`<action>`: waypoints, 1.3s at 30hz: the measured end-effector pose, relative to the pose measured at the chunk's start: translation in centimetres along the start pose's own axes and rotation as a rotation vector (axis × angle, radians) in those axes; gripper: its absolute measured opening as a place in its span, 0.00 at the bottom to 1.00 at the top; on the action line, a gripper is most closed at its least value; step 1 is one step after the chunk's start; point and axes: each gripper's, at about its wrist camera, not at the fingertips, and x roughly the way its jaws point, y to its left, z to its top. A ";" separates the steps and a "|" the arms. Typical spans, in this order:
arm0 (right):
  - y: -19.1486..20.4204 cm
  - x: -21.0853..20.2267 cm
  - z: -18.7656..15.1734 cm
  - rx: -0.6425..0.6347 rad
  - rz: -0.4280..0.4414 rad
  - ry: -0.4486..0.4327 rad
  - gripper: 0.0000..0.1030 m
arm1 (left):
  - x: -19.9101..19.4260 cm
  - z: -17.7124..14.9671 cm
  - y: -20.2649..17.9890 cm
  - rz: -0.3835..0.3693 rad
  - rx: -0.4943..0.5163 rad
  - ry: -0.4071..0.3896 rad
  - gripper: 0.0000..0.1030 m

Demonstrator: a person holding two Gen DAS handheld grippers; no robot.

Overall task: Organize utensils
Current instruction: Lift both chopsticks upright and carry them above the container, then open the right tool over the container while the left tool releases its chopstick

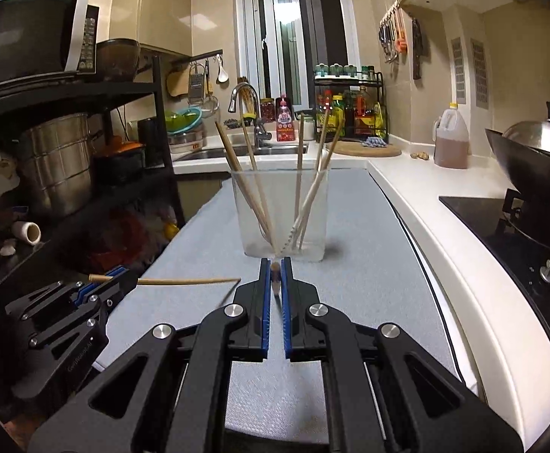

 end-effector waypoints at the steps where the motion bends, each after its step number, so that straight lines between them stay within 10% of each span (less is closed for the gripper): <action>1: 0.2 0.0 0.4 -0.002 0.002 -0.005 0.05 | 0.2 1.0 0.5 -0.012 -0.017 -0.002 0.06; 18: -1.9 2.5 9.6 0.046 0.048 -0.051 0.05 | 4.3 12.9 4.8 -0.097 -0.056 0.114 0.06; 31: -4.9 2.1 22.2 0.041 0.030 -0.244 0.05 | 6.7 25.2 3.2 -0.221 -0.055 0.017 0.06; 39: -4.8 6.2 24.8 0.017 0.029 -0.229 0.05 | 12.1 26.4 3.0 -0.201 -0.078 0.008 0.06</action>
